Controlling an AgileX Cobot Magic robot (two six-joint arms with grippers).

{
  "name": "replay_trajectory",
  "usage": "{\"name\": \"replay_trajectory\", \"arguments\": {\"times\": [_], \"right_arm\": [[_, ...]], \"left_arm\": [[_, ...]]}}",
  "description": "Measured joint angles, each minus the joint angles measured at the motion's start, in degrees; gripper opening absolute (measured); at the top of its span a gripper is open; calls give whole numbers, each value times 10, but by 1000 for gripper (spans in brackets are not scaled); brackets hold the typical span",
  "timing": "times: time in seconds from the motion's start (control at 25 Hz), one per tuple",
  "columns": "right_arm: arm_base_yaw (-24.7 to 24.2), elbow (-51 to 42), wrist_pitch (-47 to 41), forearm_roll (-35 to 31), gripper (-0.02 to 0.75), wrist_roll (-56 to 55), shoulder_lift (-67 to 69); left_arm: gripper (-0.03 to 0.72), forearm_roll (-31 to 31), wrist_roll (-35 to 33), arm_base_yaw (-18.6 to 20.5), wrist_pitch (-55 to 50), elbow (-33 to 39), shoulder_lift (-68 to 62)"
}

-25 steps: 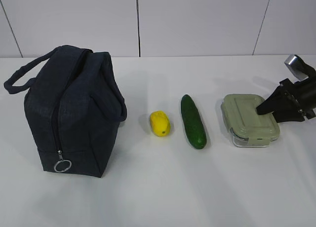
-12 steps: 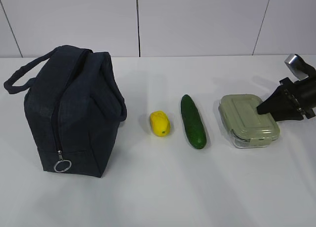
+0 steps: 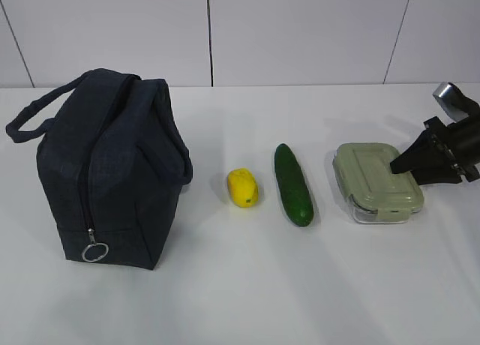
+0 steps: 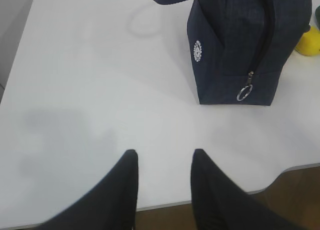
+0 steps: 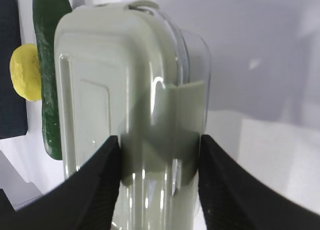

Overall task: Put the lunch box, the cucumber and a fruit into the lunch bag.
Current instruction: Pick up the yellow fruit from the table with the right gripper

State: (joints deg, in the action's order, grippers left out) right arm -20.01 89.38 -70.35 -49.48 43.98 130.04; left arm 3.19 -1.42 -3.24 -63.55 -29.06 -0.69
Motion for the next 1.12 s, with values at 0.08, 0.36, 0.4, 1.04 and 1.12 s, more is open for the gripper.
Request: {"name": "replay_trajectory", "arguments": {"times": [0.08, 0.36, 0.4, 1.04, 1.12], "right_arm": [[0, 0, 0, 0, 358, -9, 0], [0, 0, 1, 6, 358, -26, -5], [0, 0, 3, 9, 357, -28, -7], [0, -3, 8, 17, 351, -58, -14], [0, -3, 9, 14, 379, -58, -14]], "left_arm": [[238, 0, 0, 0, 0, 0, 0], [238, 0, 0, 0, 0, 0, 0], [238, 0, 0, 0, 0, 0, 0], [238, 0, 0, 0, 0, 0, 0], [238, 0, 0, 0, 0, 0, 0]]}}
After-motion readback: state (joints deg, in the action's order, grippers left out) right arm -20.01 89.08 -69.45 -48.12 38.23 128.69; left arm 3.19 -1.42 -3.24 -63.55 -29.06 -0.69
